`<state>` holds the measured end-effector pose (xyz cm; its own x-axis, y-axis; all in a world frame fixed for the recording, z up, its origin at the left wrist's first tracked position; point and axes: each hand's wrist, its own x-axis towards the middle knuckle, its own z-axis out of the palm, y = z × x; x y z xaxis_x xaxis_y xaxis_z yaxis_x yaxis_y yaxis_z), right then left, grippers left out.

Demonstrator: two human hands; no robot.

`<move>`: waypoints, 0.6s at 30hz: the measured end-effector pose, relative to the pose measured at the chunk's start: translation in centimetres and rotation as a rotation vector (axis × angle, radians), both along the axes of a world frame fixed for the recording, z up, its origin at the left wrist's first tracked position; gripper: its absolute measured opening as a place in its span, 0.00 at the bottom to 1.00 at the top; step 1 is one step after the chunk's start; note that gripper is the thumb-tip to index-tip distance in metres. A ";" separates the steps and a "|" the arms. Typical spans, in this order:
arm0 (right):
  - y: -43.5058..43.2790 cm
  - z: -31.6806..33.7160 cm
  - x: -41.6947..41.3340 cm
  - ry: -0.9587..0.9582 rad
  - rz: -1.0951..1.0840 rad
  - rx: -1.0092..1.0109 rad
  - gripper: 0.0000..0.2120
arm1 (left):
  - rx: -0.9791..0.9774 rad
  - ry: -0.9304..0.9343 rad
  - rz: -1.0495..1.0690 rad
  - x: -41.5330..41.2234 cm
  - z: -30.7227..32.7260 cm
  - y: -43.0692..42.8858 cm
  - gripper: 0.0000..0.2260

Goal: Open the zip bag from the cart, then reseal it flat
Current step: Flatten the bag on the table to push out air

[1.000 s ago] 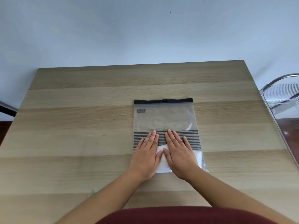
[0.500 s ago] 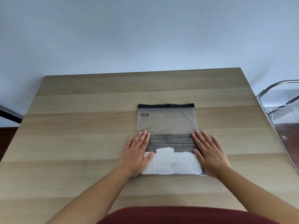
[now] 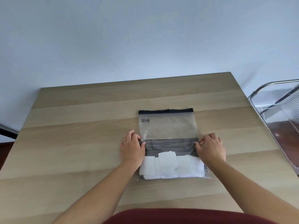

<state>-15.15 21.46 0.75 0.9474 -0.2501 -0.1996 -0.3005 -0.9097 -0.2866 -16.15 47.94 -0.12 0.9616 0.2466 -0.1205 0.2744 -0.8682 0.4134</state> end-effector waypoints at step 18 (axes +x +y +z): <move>0.1 0.4 -0.2 0.065 -0.444 1.089 0.18 | -0.612 0.156 -0.182 -0.3 2.8 1.9 0.38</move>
<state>-15.37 21.55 1.15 0.8006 -0.2233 -0.5560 -0.5717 -0.0065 -0.8205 -16.47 49.82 2.64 0.9412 -0.0763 -0.3290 0.2420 -0.5271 0.8146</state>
